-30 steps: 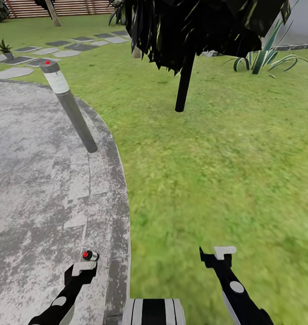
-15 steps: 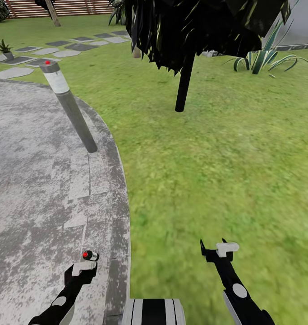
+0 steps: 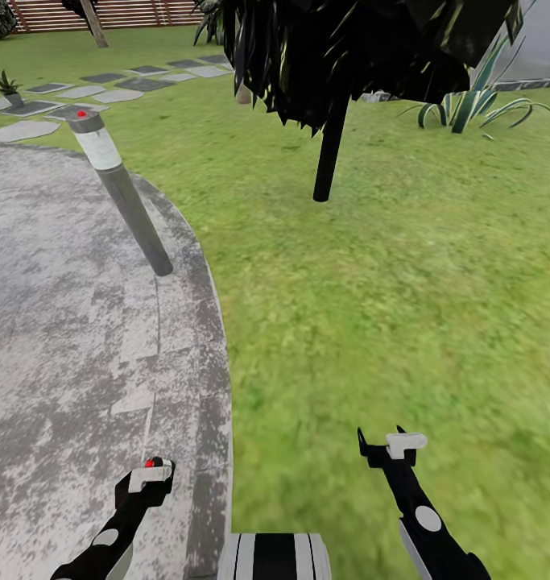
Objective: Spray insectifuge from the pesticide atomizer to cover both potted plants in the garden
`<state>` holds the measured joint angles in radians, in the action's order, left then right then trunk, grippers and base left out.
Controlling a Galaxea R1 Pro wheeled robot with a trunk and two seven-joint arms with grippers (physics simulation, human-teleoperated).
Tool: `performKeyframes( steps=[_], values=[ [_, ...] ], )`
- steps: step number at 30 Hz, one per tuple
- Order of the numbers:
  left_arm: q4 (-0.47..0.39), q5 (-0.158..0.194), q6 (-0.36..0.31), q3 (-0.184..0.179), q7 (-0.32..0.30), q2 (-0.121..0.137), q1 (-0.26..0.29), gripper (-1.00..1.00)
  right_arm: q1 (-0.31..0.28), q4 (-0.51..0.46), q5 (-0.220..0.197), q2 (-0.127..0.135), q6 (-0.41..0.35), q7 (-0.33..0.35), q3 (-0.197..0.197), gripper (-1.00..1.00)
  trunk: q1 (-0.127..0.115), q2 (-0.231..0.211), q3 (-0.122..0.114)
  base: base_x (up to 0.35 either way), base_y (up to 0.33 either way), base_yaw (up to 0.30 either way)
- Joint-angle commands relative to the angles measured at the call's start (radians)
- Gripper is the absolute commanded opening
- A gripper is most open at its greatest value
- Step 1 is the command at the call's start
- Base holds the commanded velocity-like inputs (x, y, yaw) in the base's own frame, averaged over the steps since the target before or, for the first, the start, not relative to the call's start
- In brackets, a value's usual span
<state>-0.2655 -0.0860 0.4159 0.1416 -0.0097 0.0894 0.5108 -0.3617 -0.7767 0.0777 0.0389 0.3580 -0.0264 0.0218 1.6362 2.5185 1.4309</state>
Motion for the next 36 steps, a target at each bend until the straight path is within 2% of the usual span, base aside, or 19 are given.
performKeyframes(
  steps=[1,15,17,36],
  values=[
    [0.001,-0.009,0.004,0.007,-0.001,0.000,0.000,1.00,0.000,0.001,0.008,0.000,0.002,-0.003,0.001,1.00,0.000,0.000,0.001,0.049,0.000,0.000],
    [0.001,-0.009,0.004,0.007,-0.001,0.000,0.000,1.00,0.000,0.001,0.008,-0.001,0.002,-0.003,0.001,1.00,0.000,0.000,0.001,0.035,0.000,0.000],
    [0.001,-0.009,0.004,0.007,-0.001,0.000,0.001,1.00,0.000,0.001,0.008,-0.001,0.002,-0.003,0.001,1.00,0.001,0.001,0.008,0.000,0.000,0.000],
    [-0.003,-0.009,0.004,0.007,-0.001,0.000,0.001,1.00,0.000,0.001,0.009,0.001,0.001,-0.003,0.003,1.00,0.001,0.001,0.005,0.000,0.000,-0.009]
  ],
)
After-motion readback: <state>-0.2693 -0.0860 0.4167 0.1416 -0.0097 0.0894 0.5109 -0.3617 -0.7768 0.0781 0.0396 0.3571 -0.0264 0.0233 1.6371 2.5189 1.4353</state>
